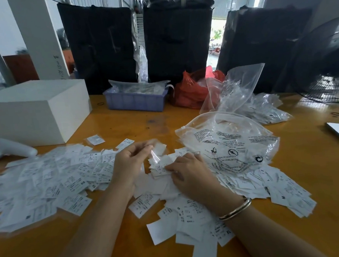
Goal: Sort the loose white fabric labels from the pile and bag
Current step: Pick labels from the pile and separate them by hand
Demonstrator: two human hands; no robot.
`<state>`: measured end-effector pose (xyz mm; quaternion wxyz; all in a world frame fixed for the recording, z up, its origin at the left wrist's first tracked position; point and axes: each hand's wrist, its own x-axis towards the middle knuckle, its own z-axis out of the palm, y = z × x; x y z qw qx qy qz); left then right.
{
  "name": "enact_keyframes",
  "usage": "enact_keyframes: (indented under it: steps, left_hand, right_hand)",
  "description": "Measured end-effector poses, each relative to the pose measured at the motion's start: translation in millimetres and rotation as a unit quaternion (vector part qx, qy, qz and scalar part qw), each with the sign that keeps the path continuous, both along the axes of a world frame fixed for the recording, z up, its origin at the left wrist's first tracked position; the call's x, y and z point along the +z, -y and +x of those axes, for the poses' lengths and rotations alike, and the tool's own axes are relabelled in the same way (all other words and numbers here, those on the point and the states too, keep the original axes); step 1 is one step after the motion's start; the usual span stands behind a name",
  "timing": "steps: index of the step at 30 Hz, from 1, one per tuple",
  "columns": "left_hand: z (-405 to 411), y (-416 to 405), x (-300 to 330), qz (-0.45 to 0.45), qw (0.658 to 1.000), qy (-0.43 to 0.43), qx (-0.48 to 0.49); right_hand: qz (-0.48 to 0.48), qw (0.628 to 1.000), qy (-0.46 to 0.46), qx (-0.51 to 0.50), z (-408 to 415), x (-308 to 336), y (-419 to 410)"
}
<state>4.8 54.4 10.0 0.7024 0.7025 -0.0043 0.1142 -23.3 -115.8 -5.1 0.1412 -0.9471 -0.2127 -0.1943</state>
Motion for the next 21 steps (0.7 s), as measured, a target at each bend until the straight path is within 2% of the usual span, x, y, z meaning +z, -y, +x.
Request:
enact_keyframes:
  steps: [3,6,8,10,12,18,20,21]
  left_hand:
    - [-0.5,1.9,0.5,0.011,1.000,0.003,0.000]
    - [-1.6,3.2,1.0,0.045,0.999,0.003,0.000]
    - [-1.9,3.4,0.8,0.075,0.997,0.012,0.002]
    - [-2.9,4.4,0.4,0.108,0.994,0.026,-0.004]
    - [-4.2,5.8,0.0,0.131,0.990,0.047,-0.014]
    - [-5.7,9.3,-1.2,0.176,0.979,0.096,-0.033]
    - [-6.1,10.2,-1.4,0.185,0.977,0.103,-0.037]
    - [-6.3,10.6,-1.6,0.187,0.976,0.105,-0.039]
  right_hand:
    - [0.068,0.998,0.008,-0.002,-2.5,2.8,1.4]
    - [0.201,0.979,-0.001,-0.012,-6.1,7.2,2.8]
    - [0.320,0.945,-0.037,-0.050,-7.5,10.4,4.3]
    - [0.434,0.891,-0.102,-0.083,-7.8,12.3,6.7]
    - [0.504,0.850,-0.129,-0.085,-7.8,13.4,10.2]
    - [0.649,0.738,-0.184,0.003,-8.9,16.7,13.6]
    - [0.668,0.718,-0.195,0.021,-8.1,15.4,14.6]
    - [0.665,0.721,-0.194,0.020,-7.7,14.8,14.5]
